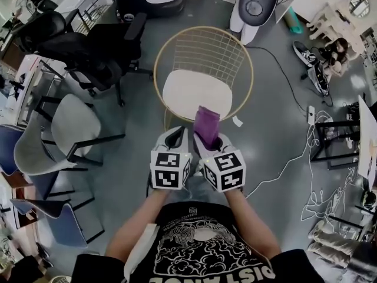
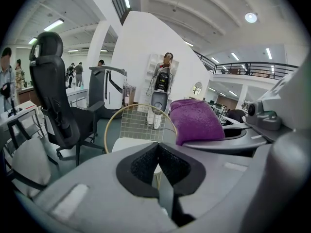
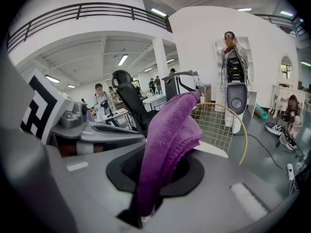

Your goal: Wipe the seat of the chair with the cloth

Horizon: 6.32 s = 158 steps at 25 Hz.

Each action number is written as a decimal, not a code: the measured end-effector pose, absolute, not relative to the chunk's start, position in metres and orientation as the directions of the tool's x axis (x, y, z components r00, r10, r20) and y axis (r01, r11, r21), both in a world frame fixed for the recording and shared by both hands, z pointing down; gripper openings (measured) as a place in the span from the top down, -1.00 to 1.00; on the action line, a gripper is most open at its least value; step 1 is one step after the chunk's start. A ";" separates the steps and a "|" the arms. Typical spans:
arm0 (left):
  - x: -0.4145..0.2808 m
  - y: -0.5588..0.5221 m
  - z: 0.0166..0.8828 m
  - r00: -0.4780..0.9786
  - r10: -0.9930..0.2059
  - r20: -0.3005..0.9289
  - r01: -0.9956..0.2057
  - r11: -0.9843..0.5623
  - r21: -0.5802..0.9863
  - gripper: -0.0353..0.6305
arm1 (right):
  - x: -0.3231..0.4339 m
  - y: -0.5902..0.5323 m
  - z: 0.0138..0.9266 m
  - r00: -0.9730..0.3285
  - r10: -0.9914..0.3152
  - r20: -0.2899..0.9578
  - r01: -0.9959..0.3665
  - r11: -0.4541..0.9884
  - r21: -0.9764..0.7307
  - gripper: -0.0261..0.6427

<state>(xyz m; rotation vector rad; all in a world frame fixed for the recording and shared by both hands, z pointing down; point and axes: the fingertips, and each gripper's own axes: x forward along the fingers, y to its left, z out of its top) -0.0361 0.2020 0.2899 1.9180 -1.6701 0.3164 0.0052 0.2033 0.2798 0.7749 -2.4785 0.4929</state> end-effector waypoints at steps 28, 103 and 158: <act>-0.073 0.036 0.343 0.136 -0.730 0.670 -0.983 -0.015 0.183 0.89 | -0.032 0.035 0.343 -0.762 -0.290 0.580 -0.564 0.737 -0.372 0.73; -0.189 -0.066 0.510 0.365 -0.483 0.796 -0.928 -0.258 0.269 0.89 | -0.148 -0.121 0.612 -0.695 -0.385 0.608 -0.662 0.012 -0.749 0.73; -0.061 -0.036 0.512 0.397 -0.421 0.815 -0.900 -0.355 0.255 0.89 | 0.118 -0.081 0.610 -0.398 -0.565 0.723 -0.729 -0.284 -0.623 0.73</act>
